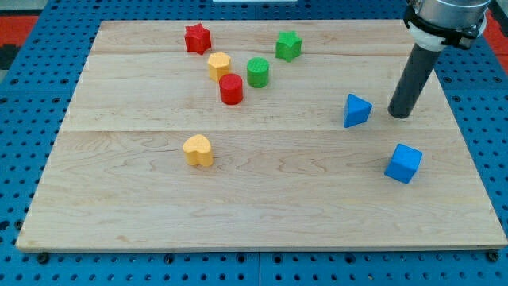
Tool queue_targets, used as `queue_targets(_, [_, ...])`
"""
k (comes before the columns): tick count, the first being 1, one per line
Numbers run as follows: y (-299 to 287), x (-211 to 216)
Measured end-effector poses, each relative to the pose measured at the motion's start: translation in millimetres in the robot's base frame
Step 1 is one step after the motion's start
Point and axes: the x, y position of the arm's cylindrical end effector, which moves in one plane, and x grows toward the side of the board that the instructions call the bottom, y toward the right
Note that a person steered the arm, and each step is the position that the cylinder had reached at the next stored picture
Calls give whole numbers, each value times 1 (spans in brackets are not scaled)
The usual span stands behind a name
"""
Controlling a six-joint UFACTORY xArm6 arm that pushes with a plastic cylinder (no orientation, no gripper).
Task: Push the blue triangle closer to the red circle
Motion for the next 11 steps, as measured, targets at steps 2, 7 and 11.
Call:
queue_targets(2, [-166, 6])
queue_targets(7, [-148, 48])
queue_targets(11, [-229, 10])
